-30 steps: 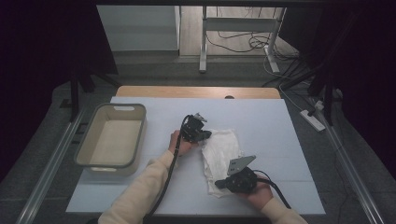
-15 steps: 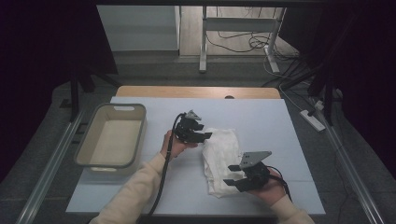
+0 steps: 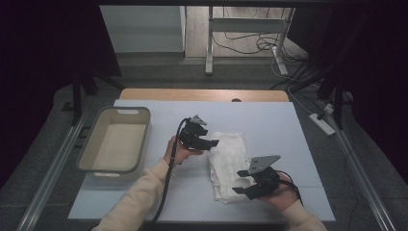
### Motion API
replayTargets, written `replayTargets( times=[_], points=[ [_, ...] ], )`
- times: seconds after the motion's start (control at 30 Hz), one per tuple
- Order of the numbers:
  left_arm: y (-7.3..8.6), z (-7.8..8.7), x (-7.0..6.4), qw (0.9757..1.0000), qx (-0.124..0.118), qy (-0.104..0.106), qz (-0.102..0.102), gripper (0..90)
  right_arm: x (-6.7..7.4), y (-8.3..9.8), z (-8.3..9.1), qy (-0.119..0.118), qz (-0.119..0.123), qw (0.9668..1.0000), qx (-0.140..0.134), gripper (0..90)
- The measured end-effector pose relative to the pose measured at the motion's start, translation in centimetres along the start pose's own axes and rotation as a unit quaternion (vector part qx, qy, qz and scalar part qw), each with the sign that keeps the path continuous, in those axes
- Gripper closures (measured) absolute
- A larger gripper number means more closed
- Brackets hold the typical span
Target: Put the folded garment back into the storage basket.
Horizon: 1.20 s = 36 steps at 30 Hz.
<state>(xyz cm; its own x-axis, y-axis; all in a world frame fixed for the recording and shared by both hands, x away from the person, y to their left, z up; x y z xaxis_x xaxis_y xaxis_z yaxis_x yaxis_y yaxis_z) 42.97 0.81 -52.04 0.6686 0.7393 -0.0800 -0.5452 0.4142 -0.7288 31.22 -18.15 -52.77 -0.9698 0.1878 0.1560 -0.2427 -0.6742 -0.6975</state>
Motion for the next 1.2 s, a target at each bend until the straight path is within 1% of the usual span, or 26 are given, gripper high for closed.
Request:
replayTargets(
  times=[0.13, 0.27, 0.33, 0.4, 0.53, 0.63, 0.67, 0.73, 0.77, 0.87, 1.0, 1.03, 1.07, 1.1, 1.2],
  points=[
    [0.2, -0.2, 0.0, 1.0000, 0.008, 0.004, 0.001, 30.1, 0.2, 0.1, -0.2, -0.001, 0.007, 0.9999, 0.010, 37.7],
    [0.2, -0.1, 0.0, 1.0000, 0.008, 0.003, -0.001, 29.4, 0.6, 0.1, -0.5, -0.003, 0.018, 0.9994, 0.028, 36.7],
    [0.2, -0.1, 0.0, 1.0000, 0.009, 0.003, 0.001, 29.0, 0.7, 0.2, -0.8, -0.002, 0.023, 0.9990, 0.038, 36.0],
    [0.2, -0.1, 0.0, 0.9999, 0.010, 0.005, 0.004, 28.9, 0.8, 0.2, -1.1, -0.002, 0.026, 0.9988, 0.042, 35.0],
    [0.3, -0.4, -0.2, 0.9998, 0.016, 0.007, -0.001, 28.2, 1.0, 0.5, -1.9, -0.004, 0.038, 0.9971, 0.066, 33.5],
    [0.4, -0.4, -0.2, 0.9998, 0.018, 0.007, -0.002, 28.0, 1.2, 0.9, -2.6, -0.008, 0.050, 0.9943, 0.094, 32.2],
    [0.4, -0.5, -0.2, 0.9998, 0.018, 0.006, -0.002, 28.0, 1.2, 1.0, -2.8, -0.009, 0.052, 0.9937, 0.099, 31.6],
    [0.5, -0.5, -0.2, 0.9998, 0.020, 0.007, 0.000, 27.9, 1.2, 1.2, -3.2, -0.007, 0.060, 0.9916, 0.114, 30.2],
    [0.5, -0.6, -0.2, 0.9998, 0.020, 0.007, 0.000, 27.9, 1.2, 1.3, -3.4, -0.003, 0.070, 0.9898, 0.124, 29.9],
    [0.5, -0.7, -0.4, 0.9997, 0.023, 0.011, -0.001, 28.0, 1.4, 1.4, -3.7, 0.009, 0.092, 0.9859, 0.140, 29.8],
    [0.4, -0.7, -0.6, 0.9996, 0.023, 0.012, -0.007, 27.9, 1.4, 1.2, -3.8, 0.009, 0.095, 0.9837, 0.152, 29.8],
    [0.4, -0.7, -0.6, 0.9996, 0.024, 0.012, -0.007, 27.9, 1.4, 1.2, -3.9, 0.009, 0.096, 0.9838, 0.151, 30.2],
    [0.5, -0.7, -0.6, 0.9996, 0.024, 0.012, -0.006, 27.9, 1.3, 1.2, -3.9, 0.010, 0.097, 0.9829, 0.156, 31.1],
    [0.5, -0.8, -0.6, 0.9996, 0.025, 0.012, -0.005, 27.9, 1.3, 1.1, -3.9, 0.009, 0.095, 0.9831, 0.156, 32.9],
    [0.6, -0.8, -0.4, 0.9996, 0.026, 0.011, -0.002, 27.9, 1.0, 1.0, -3.9, 0.010, 0.088, 0.9848, 0.149, 45.0]
  ],
)
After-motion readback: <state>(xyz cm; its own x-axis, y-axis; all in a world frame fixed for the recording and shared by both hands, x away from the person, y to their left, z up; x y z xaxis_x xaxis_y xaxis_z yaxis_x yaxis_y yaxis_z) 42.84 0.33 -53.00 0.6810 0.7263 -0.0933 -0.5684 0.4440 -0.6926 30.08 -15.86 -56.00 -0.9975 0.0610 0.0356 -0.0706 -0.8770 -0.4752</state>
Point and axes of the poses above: each handheld gripper's, and its own axes: z roughly backward along the jaws, y roughly out of its underside, x roughly to its left, the point moved 6 cm from there along -z, roughly forward along the jaws, and after that the axes turned 10 degrees about -y, right-handed, at the moved point
